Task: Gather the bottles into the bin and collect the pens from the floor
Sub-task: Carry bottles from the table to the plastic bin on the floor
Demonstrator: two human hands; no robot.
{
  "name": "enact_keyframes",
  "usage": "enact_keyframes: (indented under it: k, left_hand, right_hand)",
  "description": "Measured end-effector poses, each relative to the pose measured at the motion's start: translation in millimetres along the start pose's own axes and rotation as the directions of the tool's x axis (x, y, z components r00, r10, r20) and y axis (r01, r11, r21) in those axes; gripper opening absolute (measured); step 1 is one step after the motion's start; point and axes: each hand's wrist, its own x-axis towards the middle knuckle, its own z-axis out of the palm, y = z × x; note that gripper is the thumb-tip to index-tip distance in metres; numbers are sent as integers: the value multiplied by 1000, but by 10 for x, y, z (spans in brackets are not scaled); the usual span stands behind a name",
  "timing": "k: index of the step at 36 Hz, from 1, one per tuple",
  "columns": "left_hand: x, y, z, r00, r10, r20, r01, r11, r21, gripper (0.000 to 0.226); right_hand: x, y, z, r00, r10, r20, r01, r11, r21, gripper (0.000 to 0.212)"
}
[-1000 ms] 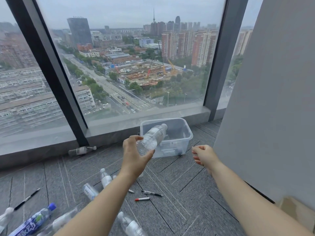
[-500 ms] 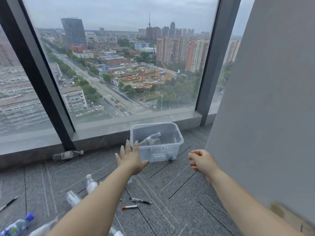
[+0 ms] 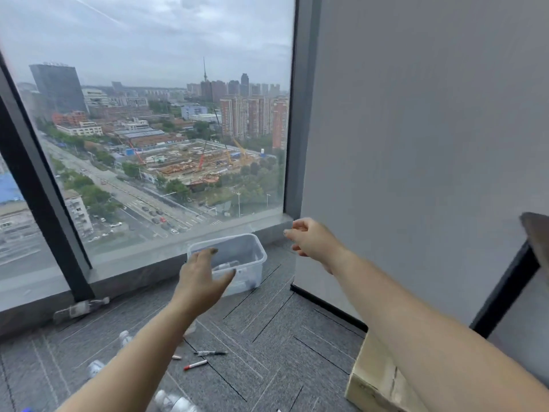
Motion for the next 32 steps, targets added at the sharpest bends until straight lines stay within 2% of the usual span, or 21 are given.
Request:
enact_keyframes:
  k: [5, 13, 20, 25, 32]
  left_hand:
    - [-530, 824, -125, 993, 115, -13, -116, 990, -86, 56]
    - [-1559, 2191, -207, 930, 367, -4, -361, 913, -188, 59]
    - [-2310, 3182, -39, 894, 443, -73, -440, 832, -338, 47]
    - [-2969, 3819, 346, 847, 531, 29, -480, 788, -386, 51]
    - [-3557, 4745, 976, 736, 659, 155, -574, 728, -375, 55]
  right_hand:
    - [-958, -31, -722, 994, -25, -105, 17, 997, -81, 51]
    - [-2596, 212, -1937, 951, 37, -308, -101, 975, -195, 54]
    - [-3926, 587, -2907, 876, 96, -473, -204, 962, -182, 49]
    - [-4722, 934, -3507, 797, 156, -584, -312, 934, -175, 55]
    - [-5507, 1378, -4310, 685, 202, -700, -378, 920, -104, 59]
